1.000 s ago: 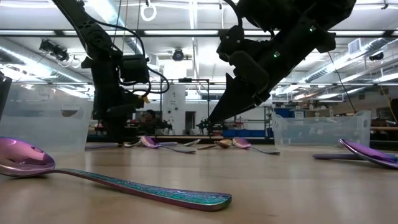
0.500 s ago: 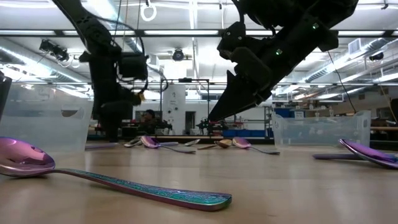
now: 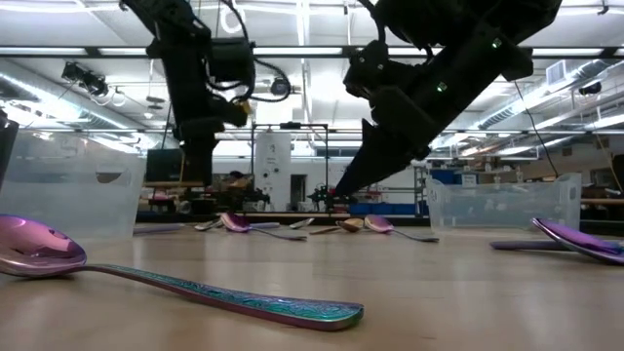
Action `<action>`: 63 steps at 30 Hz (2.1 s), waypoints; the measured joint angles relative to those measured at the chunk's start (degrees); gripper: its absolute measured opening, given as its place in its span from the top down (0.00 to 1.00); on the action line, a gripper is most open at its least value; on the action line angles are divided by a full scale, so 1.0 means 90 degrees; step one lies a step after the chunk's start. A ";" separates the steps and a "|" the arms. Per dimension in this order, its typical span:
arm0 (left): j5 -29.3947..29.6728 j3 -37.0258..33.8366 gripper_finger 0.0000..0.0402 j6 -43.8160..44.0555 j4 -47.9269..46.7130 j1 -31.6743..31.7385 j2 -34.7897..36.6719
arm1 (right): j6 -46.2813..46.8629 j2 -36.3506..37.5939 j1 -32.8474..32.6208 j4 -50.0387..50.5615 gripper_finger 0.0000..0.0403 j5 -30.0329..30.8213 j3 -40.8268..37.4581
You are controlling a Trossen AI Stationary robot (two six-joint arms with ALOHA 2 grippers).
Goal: Sort silverware by color (type)
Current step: Put the gold spoon into the top transparent bin
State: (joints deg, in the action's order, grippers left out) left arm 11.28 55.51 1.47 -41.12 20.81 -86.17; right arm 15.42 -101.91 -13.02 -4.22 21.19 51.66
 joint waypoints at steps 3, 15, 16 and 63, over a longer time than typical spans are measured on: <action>0.0129 0.0165 0.97 -0.0313 0.0062 -0.0254 0.0000 | 0.0176 0.0200 0.0000 0.0468 0.71 -0.0009 -0.0002; 0.1720 0.0198 0.97 -0.1530 0.0859 -0.1644 0.0005 | 0.0689 0.1665 -0.0023 0.1699 0.71 -0.0087 -0.0002; 0.1835 0.0198 0.97 -0.1659 0.0941 -0.1776 0.0005 | 0.0718 0.1768 0.0025 0.1770 0.71 -0.0167 -0.0002; 0.2388 0.0201 0.96 -1.0143 0.4775 -0.4413 -0.0015 | 0.3109 0.2378 0.1768 -0.0440 0.65 -0.3412 -0.0002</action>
State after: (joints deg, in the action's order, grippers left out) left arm 32.78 57.32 -89.82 1.86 -18.91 -86.30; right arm 43.40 -80.51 2.90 -8.18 -9.51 51.64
